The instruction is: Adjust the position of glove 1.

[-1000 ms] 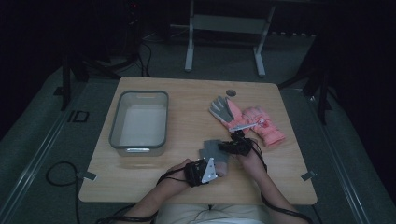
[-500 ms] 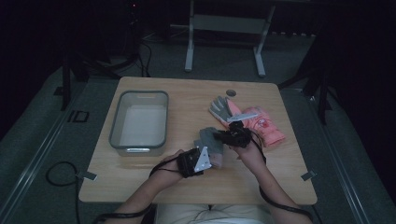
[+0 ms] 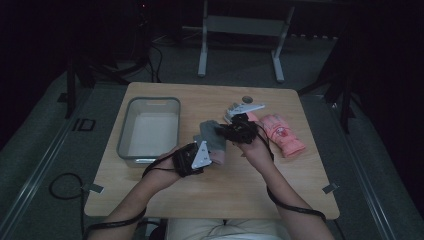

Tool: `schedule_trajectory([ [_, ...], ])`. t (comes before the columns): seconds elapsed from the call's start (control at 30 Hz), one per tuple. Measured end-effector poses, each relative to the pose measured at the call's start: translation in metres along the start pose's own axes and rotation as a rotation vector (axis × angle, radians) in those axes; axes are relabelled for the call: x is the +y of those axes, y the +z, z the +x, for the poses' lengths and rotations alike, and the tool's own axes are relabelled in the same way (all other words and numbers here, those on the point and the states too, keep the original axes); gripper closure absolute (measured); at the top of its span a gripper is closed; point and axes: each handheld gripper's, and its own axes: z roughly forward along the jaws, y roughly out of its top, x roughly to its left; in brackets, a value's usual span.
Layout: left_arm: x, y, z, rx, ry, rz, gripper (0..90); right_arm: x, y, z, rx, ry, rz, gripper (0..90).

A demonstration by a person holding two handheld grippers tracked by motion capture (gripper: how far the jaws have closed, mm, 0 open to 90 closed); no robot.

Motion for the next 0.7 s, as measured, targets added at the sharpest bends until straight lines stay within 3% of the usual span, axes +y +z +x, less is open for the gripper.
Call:
schedule_trajectory([
  [0.17,-0.004,-0.014,0.013,0.006,-0.022,0.006,69.6,0.018,0.008,0.008,0.008,-0.013,-0.005,76.5],
  [0.4,-0.014,-0.033,0.034,0.011,-0.025,0.054,69.7,0.042,0.023,0.022,0.021,-0.030,-0.012,76.5],
  [0.7,-0.039,-0.058,0.053,0.027,-0.069,0.070,69.7,0.071,0.050,0.045,0.062,-0.052,-0.013,76.5],
])
